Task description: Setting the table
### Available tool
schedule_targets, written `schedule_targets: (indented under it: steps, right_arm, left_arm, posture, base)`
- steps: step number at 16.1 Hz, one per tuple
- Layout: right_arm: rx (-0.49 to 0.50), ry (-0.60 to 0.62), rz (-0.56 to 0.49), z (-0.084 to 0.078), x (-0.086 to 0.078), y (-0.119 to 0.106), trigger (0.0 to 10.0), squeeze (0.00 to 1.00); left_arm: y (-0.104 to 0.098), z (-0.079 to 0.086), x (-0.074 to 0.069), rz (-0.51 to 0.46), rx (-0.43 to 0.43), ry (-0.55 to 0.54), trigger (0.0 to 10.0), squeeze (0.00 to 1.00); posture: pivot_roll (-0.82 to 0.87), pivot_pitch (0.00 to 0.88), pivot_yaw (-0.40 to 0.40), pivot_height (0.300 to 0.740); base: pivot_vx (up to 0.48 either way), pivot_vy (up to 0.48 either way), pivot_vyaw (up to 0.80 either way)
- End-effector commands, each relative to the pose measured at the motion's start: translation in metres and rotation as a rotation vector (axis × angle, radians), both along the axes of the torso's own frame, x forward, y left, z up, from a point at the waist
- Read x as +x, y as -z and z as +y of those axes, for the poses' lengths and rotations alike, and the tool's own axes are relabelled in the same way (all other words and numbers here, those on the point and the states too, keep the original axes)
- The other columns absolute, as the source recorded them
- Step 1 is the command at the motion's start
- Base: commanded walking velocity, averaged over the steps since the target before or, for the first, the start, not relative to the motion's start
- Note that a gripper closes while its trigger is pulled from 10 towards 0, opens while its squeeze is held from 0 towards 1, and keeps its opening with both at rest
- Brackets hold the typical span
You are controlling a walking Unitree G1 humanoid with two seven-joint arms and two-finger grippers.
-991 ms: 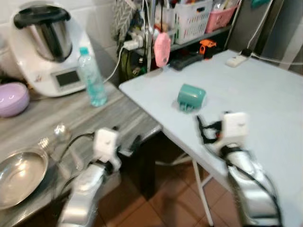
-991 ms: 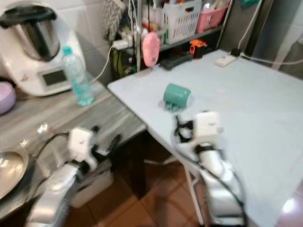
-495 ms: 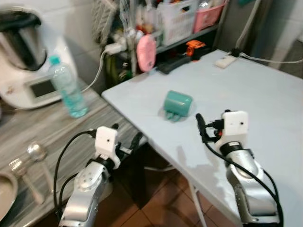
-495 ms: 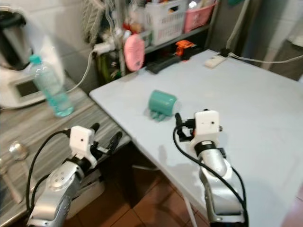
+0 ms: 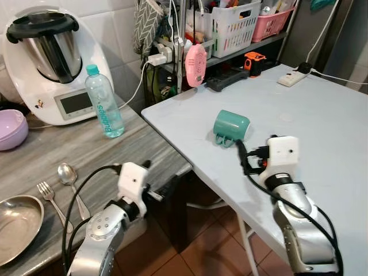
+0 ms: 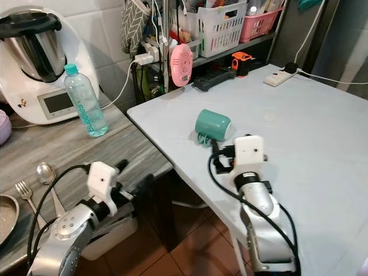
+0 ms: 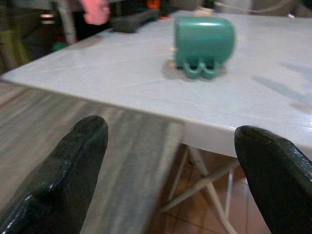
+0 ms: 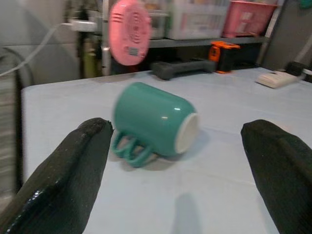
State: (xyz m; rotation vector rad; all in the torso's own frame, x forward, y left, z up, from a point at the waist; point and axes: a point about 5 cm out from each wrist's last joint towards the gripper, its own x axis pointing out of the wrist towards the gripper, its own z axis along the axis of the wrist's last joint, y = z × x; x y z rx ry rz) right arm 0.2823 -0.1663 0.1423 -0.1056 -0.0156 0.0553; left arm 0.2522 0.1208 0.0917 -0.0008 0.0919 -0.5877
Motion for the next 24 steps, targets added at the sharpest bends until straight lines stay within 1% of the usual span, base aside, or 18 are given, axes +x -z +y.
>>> schedule_targets:
  steps: [1,3,5,7,8,9,10,12,13,14,16,18,20,22,24]
  right_arm:
    - [-0.008,0.042,-0.006,-0.007,0.003,-0.005,10.0,0.00]
    - [-0.021,0.055,0.000,-0.009,0.000,-0.004,10.0,0.00]
    - [-0.037,0.094,-0.005,-0.015,-0.002,-0.005,10.0,0.00]
    - [-0.065,0.134,-0.012,-0.026,0.002,-0.009,10.0,0.00]
    - [-0.075,0.139,-0.022,-0.030,0.007,-0.014,10.0,0.00]
    - [-0.093,0.138,-0.033,-0.036,0.019,-0.022,10.0,0.00]
    - [-0.099,0.139,-0.041,-0.039,0.026,-0.027,10.0,0.00]
    - [-0.089,0.133,-0.045,-0.043,0.045,-0.038,10.0,0.00]
    - [-0.060,0.117,-0.041,-0.043,0.059,-0.045,10.0,0.00]
    - [-0.062,0.103,-0.041,-0.041,0.066,-0.049,10.0,0.00]
    - [-0.027,0.057,-0.040,-0.031,0.081,-0.058,10.0,0.00]
    - [-0.036,0.050,-0.045,-0.025,0.096,-0.065,10.0,0.00]
    - [-0.039,0.073,-0.069,-0.026,0.105,-0.073,10.0,0.00]
    - [-0.083,0.137,-0.100,-0.033,0.113,-0.083,10.0,0.00]
    - [-0.072,0.165,-0.107,-0.037,0.116,-0.085,10.0,0.00]
  left_arm:
    - [-0.004,-0.003,0.003,-0.012,0.019,0.036,10.0,0.00]
    - [-0.004,-0.005,0.005,-0.008,0.017,0.042,10.0,0.00]
    - [-0.003,-0.003,0.003,0.007,0.013,0.040,10.0,0.00]
    - [0.002,0.000,-0.005,0.038,0.024,0.041,10.0,0.00]
    - [0.003,0.000,-0.008,0.047,0.024,0.039,10.0,0.00]
    - [0.004,0.002,-0.013,0.058,0.024,0.031,10.0,0.00]
    - [0.004,0.003,-0.015,0.062,0.026,0.026,10.0,0.00]
    - [0.003,0.008,-0.019,0.068,0.037,0.000,10.0,0.00]
    - [0.003,0.015,-0.023,0.082,0.045,-0.029,10.0,0.00]
    - [0.003,0.018,-0.026,0.087,0.052,-0.032,10.0,0.00]
    - [0.003,0.024,-0.033,0.099,0.074,-0.046,10.0,0.00]
    - [0.003,0.032,-0.041,0.111,0.092,-0.077,10.0,0.00]
    - [0.002,0.038,-0.048,0.117,0.107,-0.115,10.0,0.00]
    - [0.002,0.041,-0.056,0.129,0.110,-0.145,10.0,0.00]
    - [0.003,0.042,-0.059,0.138,0.115,-0.156,10.0,0.00]
  posture:
    - [-0.03,0.020,0.072,0.740]
    - [-0.06,0.036,0.085,0.740]
    - [-0.07,0.054,0.090,0.740]
    - [-0.07,0.069,0.091,0.740]
    - [-0.07,0.077,0.093,0.740]
    - [-0.05,0.091,0.097,0.740]
    - [-0.04,0.096,0.098,0.740]
    - [-0.02,0.110,0.101,0.740]
    - [0.00,0.119,0.105,0.740]
    - [0.01,0.126,0.106,0.740]
    - [0.04,0.138,0.107,0.740]
    - [0.07,0.151,0.104,0.740]
    - [0.10,0.162,0.095,0.740]
    - [0.12,0.166,0.090,0.740]
    - [0.13,0.166,0.080,0.740]
  base:
    - [0.000,0.000,0.00]
    - [0.000,0.000,0.00]
    - [0.000,0.000,0.00]
    - [0.000,0.000,0.00]
    - [0.000,0.000,0.00]
    - [0.000,0.000,0.00]
    - [0.000,0.000,0.00]
    - [0.000,0.000,0.00]
    - [0.000,0.000,0.00]
    - [0.000,0.000,0.00]
    - [0.000,0.000,0.00]
    - [0.000,0.000,0.00]
    - [0.000,0.000,0.00]
    - [0.000,0.000,0.00]
    - [0.000,0.000,0.00]
